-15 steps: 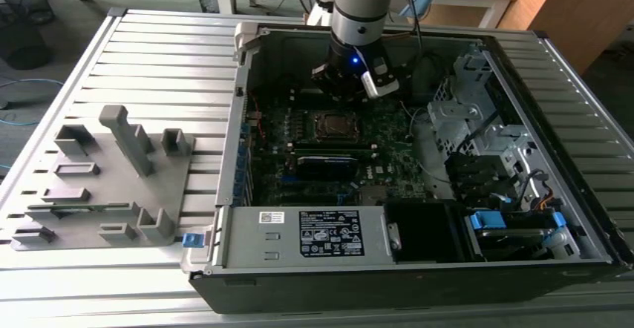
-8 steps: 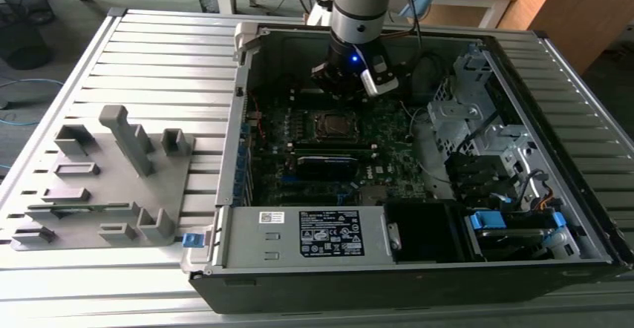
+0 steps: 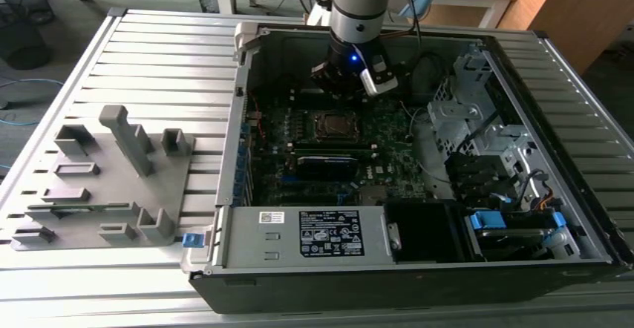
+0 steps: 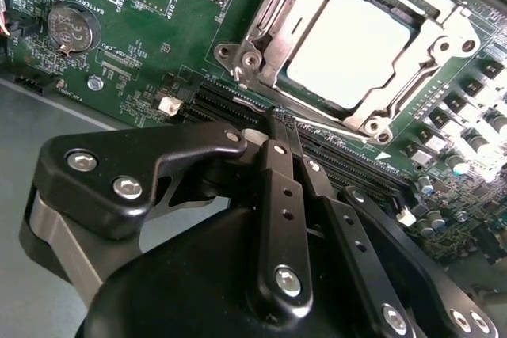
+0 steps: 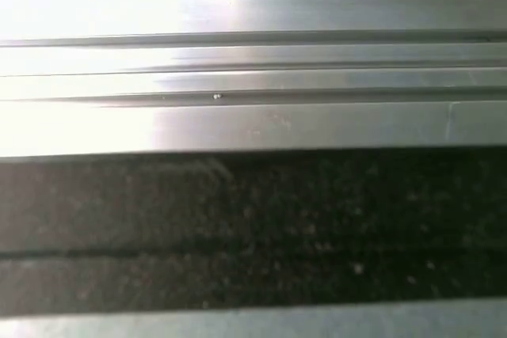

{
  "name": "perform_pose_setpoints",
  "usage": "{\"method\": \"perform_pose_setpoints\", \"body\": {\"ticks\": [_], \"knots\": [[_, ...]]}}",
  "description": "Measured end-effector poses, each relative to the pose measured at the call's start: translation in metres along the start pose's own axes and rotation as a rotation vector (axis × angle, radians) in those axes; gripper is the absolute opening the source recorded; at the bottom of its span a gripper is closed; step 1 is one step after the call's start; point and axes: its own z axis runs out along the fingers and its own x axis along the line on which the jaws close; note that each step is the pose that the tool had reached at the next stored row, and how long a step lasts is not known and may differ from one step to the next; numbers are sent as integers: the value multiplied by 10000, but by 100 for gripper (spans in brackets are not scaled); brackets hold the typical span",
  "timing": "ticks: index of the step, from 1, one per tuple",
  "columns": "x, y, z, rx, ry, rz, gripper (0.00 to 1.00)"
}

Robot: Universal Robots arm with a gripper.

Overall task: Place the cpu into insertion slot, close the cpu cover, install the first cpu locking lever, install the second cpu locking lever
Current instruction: 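Install the first cpu locking lever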

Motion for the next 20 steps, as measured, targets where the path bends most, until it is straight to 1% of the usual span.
{"method": "perform_pose_setpoints", "body": {"ticks": [4,11,15,20], "knots": [[1,5,1,-2,-24,2,11],[1,-3,1,-3,-41,1,11],[0,-26,-1,-4,-72,-2,11],[1,-18,-1,-15,-119,-7,11]]}}
